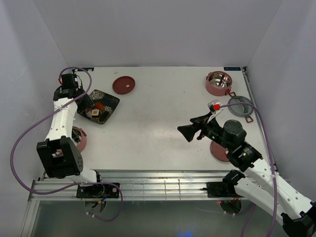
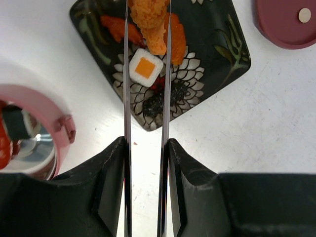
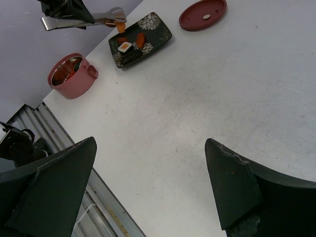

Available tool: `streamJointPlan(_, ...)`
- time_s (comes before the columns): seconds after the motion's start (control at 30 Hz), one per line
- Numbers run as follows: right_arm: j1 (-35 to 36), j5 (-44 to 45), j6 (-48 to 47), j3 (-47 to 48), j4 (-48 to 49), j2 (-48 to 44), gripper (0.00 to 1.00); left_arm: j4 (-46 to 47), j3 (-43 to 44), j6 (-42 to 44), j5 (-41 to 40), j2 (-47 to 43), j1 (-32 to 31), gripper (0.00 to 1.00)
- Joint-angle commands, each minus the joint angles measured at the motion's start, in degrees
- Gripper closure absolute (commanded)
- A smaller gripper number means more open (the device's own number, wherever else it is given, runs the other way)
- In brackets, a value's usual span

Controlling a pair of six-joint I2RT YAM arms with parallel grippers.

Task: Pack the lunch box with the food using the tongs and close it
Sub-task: Pick up the fake food from the plate, then place the fake food in the packing box.

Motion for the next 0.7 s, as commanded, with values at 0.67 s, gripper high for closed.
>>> streamJointPlan(0.67, -0.03, -3.56, 0.76, -0.10, 2.41, -1.55, 0.04, -21.70, -7.79, -15.81, -21.73, -25.74, 5.14, 1.00)
